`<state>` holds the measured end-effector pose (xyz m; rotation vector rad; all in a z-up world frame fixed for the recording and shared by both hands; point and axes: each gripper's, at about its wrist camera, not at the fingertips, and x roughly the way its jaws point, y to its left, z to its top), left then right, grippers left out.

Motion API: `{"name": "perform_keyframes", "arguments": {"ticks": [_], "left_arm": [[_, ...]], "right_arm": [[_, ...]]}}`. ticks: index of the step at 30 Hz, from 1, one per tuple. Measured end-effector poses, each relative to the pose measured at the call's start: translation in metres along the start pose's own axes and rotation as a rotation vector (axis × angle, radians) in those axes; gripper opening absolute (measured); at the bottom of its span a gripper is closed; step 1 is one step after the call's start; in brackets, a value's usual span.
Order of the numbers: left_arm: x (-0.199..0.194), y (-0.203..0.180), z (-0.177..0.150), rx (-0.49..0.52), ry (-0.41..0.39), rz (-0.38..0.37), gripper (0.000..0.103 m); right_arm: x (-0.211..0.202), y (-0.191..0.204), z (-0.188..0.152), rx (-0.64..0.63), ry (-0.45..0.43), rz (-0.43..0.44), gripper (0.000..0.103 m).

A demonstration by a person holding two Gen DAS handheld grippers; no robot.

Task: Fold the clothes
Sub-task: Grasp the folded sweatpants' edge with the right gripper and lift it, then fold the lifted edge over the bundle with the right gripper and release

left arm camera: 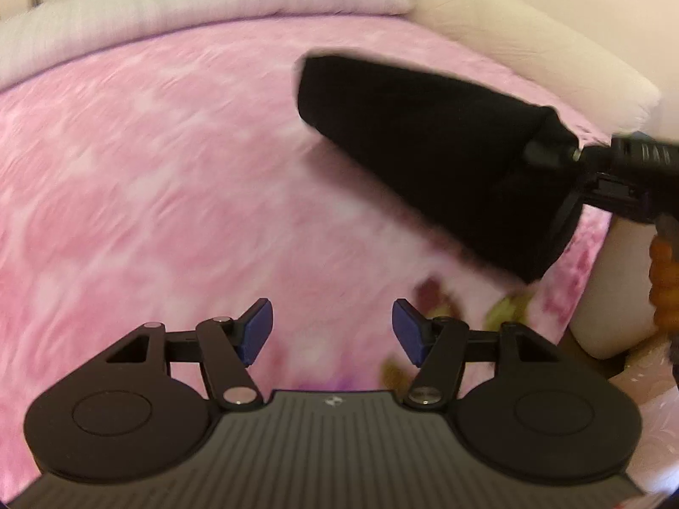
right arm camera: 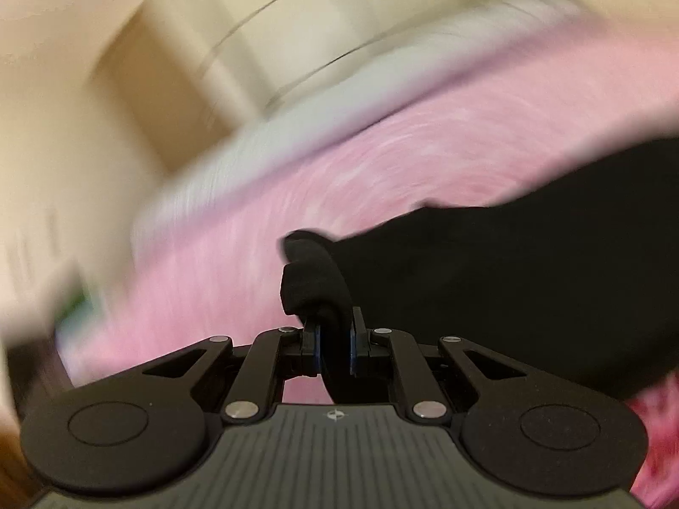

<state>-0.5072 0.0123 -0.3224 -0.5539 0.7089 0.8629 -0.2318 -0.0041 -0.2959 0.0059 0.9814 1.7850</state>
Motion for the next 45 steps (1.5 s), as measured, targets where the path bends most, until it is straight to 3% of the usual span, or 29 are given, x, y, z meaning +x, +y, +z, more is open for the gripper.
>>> {"name": "perform_keyframes", "arguments": {"ticks": [1,5,8,13,15,17,19,20,22,24,29,32,35,37,45], "left_arm": [[0.006,-0.008,0.007,0.018,-0.006,-0.016,0.058],[0.030,-0.041,0.034,0.089,-0.029,-0.082,0.058],[0.051,-0.066,0.050,0.134,-0.038,-0.131,0.058],[0.082,-0.086,0.056,0.132,-0.021,-0.145,0.057],[0.083,-0.086,0.055,0.130,-0.018,-0.149,0.057],[0.087,-0.087,0.055,0.130,-0.013,-0.151,0.058],[0.091,-0.088,0.056,0.129,-0.008,-0.152,0.058],[0.093,-0.089,0.057,0.131,-0.005,-0.149,0.058],[0.093,-0.091,0.056,0.135,-0.008,-0.141,0.057],[0.091,-0.094,0.058,0.132,-0.025,-0.150,0.057],[0.086,-0.110,0.071,0.123,-0.088,-0.218,0.058],[0.095,-0.120,0.074,0.136,-0.071,-0.241,0.058],[0.104,-0.129,0.073,0.151,-0.046,-0.263,0.060],[0.106,-0.133,0.071,0.168,-0.045,-0.260,0.058],[0.105,-0.135,0.080,0.117,-0.079,-0.303,0.058]], "right_arm": [[-0.011,-0.021,0.016,0.154,-0.038,0.033,0.011],[-0.054,-0.103,0.022,0.428,-0.175,-0.029,0.012],[-0.062,-0.152,0.012,0.584,-0.165,-0.064,0.013],[-0.061,-0.161,0.008,0.621,-0.185,0.012,0.048],[-0.064,-0.165,0.009,0.645,-0.203,0.049,0.071],[-0.067,-0.168,0.011,0.669,-0.220,0.087,0.073],[-0.065,-0.168,0.015,0.661,-0.208,0.082,0.072],[-0.062,-0.166,0.018,0.643,-0.188,0.060,0.062],[-0.055,-0.162,0.025,0.605,-0.147,0.015,0.025],[-0.049,-0.157,0.032,0.565,-0.107,-0.030,0.017],[-0.079,-0.081,0.071,0.070,-0.255,-0.085,0.013],[-0.098,-0.085,0.068,0.018,-0.324,-0.198,0.013],[-0.098,-0.153,0.049,0.248,-0.278,-0.353,0.013],[-0.092,-0.186,0.035,0.388,-0.249,-0.360,0.013],[-0.104,-0.082,0.095,-0.102,-0.448,-0.211,0.012]]}}
